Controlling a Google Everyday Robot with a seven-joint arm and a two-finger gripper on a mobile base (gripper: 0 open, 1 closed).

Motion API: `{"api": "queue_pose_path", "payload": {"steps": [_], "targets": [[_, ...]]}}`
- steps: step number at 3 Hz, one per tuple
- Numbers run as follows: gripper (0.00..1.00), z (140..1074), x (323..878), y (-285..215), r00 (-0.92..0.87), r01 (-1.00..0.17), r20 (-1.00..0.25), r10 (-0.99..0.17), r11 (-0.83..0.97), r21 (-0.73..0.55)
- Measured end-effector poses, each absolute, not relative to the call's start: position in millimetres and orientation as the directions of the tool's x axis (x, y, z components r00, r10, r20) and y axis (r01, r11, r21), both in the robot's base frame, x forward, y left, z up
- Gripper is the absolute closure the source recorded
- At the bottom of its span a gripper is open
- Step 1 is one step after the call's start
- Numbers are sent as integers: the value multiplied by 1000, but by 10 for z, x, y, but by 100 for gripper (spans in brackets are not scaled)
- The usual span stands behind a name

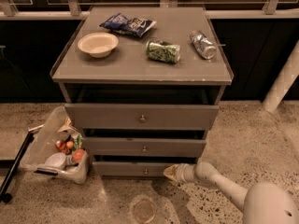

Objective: Close bottom drawer

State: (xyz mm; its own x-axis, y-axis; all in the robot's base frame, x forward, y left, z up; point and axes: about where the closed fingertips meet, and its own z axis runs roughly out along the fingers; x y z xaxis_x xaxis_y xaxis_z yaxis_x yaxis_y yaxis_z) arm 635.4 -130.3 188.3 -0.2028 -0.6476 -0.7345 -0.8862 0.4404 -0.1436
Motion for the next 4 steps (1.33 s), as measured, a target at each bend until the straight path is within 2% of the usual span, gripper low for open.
{"api": "queue_pose_path", "payload": {"steps": [2,3,4], "targets": [[11,1920,6272,-1241,-187,-898,-735,-652,418,-142],[0,1920,6271,-1239,-187,-898,-735,-652,417,-141],[0,1919,6271,-1238,-187,-898,-735,-652,417,-141]]}}
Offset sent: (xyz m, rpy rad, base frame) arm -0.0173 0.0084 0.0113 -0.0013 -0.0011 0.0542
